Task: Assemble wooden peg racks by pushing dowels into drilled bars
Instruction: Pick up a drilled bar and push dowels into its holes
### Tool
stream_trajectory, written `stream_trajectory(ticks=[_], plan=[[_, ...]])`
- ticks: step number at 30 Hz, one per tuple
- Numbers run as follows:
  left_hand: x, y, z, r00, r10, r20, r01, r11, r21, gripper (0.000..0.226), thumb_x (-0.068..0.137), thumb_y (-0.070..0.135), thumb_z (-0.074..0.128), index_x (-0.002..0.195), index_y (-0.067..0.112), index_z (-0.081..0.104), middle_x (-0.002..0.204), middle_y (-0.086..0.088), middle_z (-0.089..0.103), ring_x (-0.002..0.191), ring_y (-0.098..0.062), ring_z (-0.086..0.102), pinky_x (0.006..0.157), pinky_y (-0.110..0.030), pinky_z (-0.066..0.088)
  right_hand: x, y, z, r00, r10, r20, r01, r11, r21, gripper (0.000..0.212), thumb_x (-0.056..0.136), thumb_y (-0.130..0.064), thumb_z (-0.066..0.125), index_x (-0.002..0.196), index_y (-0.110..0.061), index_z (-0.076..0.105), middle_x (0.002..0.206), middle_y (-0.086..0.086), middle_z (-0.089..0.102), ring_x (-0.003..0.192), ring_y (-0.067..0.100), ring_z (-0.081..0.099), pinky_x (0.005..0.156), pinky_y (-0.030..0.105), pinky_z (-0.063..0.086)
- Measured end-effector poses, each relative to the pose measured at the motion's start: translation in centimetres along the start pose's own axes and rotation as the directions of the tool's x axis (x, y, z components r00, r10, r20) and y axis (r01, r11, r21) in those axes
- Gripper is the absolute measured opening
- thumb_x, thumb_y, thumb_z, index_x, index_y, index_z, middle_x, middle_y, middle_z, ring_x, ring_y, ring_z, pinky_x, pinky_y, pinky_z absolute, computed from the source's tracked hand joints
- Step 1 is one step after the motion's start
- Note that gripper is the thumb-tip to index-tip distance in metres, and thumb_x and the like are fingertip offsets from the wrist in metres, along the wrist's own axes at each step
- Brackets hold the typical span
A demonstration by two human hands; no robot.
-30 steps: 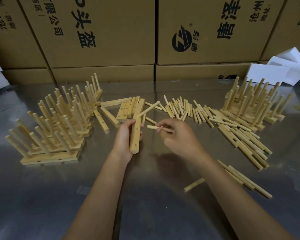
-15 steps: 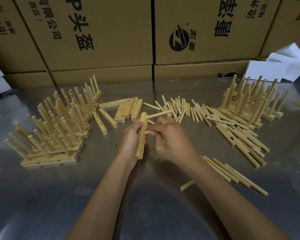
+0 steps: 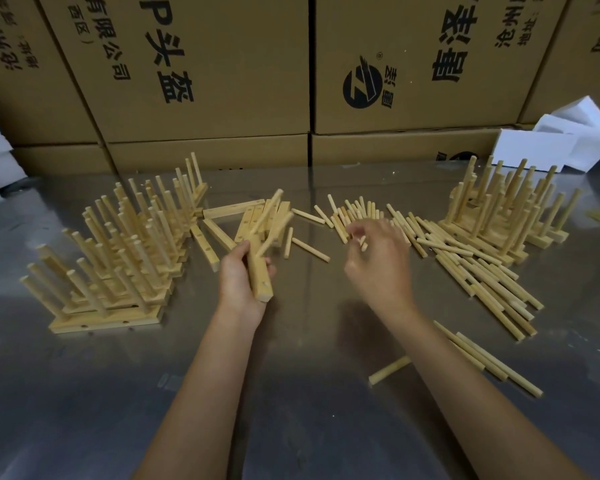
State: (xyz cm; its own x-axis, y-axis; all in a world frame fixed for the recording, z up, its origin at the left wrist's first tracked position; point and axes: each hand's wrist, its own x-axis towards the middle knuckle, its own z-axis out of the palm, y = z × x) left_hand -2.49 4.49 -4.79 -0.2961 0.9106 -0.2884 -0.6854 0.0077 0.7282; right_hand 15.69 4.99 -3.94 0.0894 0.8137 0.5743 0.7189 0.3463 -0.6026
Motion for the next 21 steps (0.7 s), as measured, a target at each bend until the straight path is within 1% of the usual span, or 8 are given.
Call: stream_trajectory(ticks=[4,7,9,11,14,16,18,21], plan=[[0.7,0.4,-1.1,0.999,-0.039,0.016,0.039,0.999,-0.024,0.037,0.105,0.03,0.045,0.13,0.008,0.062,0.074,-0.001,0.059,0.053,-0.01,0.051,0.042,-0.018,0.044,1.4,0.3,3.5,0.929,0.118,0.352,-0.073,0.988,-0.14,0.035,0.094,-0.019,0.058,0.128,-0.018,0.065,0.135,0.004,0.057,0.13,0.026,0.043,0.11,0.041,0.035],[0.8,0.3,-1.3,0.998,-0.059,0.026,0.059,0.998,-0.021,0.038,0.104,0.031,0.046,0.131,0.008,0.062,0.07,-0.001,0.057,0.05,-0.01,0.05,0.041,-0.019,0.043,1.9,-0.4,5.9,0.919,0.148,0.365,-0.068,0.972,-0.225,0.021,0.094,-0.025,0.06,0.111,-0.019,0.072,0.128,0.004,0.057,0.125,0.026,0.044,0.107,0.041,0.036],[0.9,0.3,-1.3,0.997,-0.054,0.059,0.056,0.998,-0.036,0.038,0.105,0.031,0.045,0.132,0.008,0.061,0.067,-0.001,0.055,0.049,-0.01,0.048,0.04,-0.02,0.041,2.0,-0.8,6.3,0.921,0.18,0.345,-0.104,0.968,-0.228,0.012,0.091,-0.016,0.061,0.097,-0.019,0.071,0.123,0.004,0.057,0.124,0.027,0.046,0.106,0.042,0.037],[1.0,0.4,-1.3,0.994,-0.045,0.098,0.05,0.997,-0.052,0.039,0.106,0.03,0.042,0.135,0.009,0.058,0.065,-0.001,0.053,0.048,-0.01,0.046,0.039,-0.02,0.037,2.0,-1.1,5.6,0.885,0.194,0.424,-0.105,0.969,-0.225,0.013,0.089,-0.011,0.06,0.089,-0.022,0.067,0.118,0.003,0.059,0.123,0.027,0.048,0.103,0.038,0.04],[1.2,0.3,-1.1,0.993,-0.036,0.117,0.043,0.998,-0.054,0.041,0.107,0.029,0.04,0.138,0.007,0.055,0.065,-0.002,0.051,0.047,-0.01,0.044,0.038,-0.019,0.035,1.3,-1.6,3.0,0.827,0.139,0.544,-0.123,0.99,-0.066,0.015,0.091,-0.01,0.057,0.084,-0.023,0.06,0.089,-0.007,0.062,0.093,0.018,0.06,0.077,0.028,0.047],[1.2,0.1,-0.9,0.994,-0.024,0.106,0.027,0.999,-0.031,0.041,0.107,0.029,0.04,0.14,0.007,0.053,0.065,-0.001,0.05,0.046,-0.009,0.045,0.038,-0.019,0.035,0.3,-2.4,1.1,0.827,0.05,0.561,-0.118,0.989,0.086,0.015,0.091,-0.008,0.057,0.088,-0.021,0.064,0.08,-0.012,0.059,0.078,0.004,0.057,0.065,0.023,0.044],[1.1,-0.2,-0.8,0.997,-0.013,0.082,0.012,1.0,0.008,0.043,0.107,0.03,0.04,0.142,0.008,0.051,0.065,0.0,0.05,0.046,-0.009,0.045,0.039,-0.018,0.035,-0.7,-3.0,-0.4,0.824,-0.027,0.566,-0.105,0.974,0.2,0.02,0.092,-0.005,0.056,0.093,-0.021,0.068,0.073,-0.014,0.056,0.067,-0.004,0.052,0.056,0.013,0.036],[0.7,-0.3,-0.6,0.997,-0.01,0.083,0.009,1.0,0.018,0.044,0.107,0.029,0.04,0.145,0.011,0.049,0.064,0.0,0.049,0.047,-0.009,0.045,0.04,-0.018,0.036,-1.6,-3.6,-1.4,0.825,-0.084,0.559,-0.052,0.973,0.223,0.026,0.096,-0.005,0.053,0.101,-0.021,0.073,0.075,-0.016,0.054,0.064,-0.012,0.05,0.056,0.009,0.037]])
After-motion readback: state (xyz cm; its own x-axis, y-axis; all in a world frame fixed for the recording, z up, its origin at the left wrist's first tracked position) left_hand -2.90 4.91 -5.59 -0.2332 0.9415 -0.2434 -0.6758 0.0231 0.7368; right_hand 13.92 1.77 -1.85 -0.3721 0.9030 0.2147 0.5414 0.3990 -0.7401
